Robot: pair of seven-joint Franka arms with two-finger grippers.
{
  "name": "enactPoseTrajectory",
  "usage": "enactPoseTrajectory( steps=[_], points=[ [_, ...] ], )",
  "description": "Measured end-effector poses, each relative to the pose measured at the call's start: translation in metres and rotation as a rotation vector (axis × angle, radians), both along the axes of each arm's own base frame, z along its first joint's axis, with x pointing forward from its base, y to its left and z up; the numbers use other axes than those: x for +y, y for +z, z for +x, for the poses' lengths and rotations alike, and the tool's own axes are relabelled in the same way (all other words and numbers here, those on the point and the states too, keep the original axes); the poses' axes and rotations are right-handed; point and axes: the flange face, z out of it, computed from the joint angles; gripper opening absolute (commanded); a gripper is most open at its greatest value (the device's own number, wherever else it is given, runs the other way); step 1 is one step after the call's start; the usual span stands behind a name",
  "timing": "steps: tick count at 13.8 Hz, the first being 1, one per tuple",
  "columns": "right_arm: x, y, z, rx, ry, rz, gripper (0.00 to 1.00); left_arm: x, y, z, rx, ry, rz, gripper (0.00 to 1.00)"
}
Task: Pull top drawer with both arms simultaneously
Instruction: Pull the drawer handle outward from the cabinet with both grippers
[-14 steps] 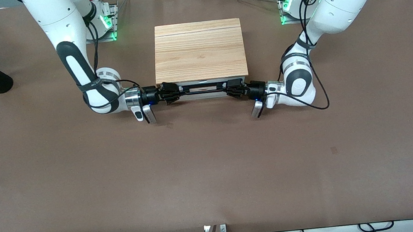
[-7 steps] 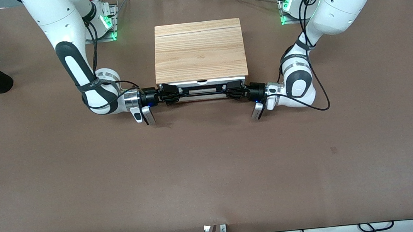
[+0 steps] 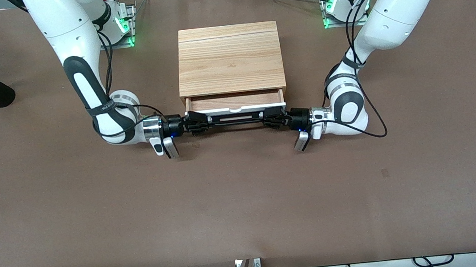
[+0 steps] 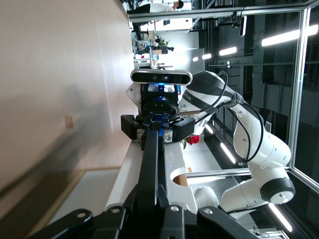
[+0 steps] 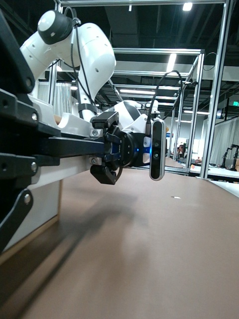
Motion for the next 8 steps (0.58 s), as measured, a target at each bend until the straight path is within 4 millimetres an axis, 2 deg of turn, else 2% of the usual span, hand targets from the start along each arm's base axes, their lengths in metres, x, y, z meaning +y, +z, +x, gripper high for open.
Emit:
enactPoseTrajectory(
  steps=[4, 5, 6, 7, 8],
  points=[
    [0.007, -0.002, 0.039, 0.009, -0.003, 0.005, 0.04, 0.007, 0.001, 0.029, -0.009, 0.041, 0.013, 0.10],
    [0.009, -0.002, 0.046, 0.010, -0.004, 0.006, 0.08, 0.009, 0.001, 0.034, -0.011, 0.048, 0.013, 0.10],
    [0.010, -0.002, 0.050, 0.009, -0.003, 0.006, 0.34, 0.010, 0.000, 0.037, -0.011, 0.052, 0.012, 0.10],
    [0.010, -0.003, 0.052, 0.008, -0.002, 0.005, 0.84, 0.010, 0.000, 0.038, -0.010, 0.053, 0.011, 0.10],
    [0.013, -0.004, 0.054, -0.005, -0.009, -0.001, 1.00, 0.010, -0.001, 0.040, -0.008, 0.056, 0.012, 0.10]
  ],
)
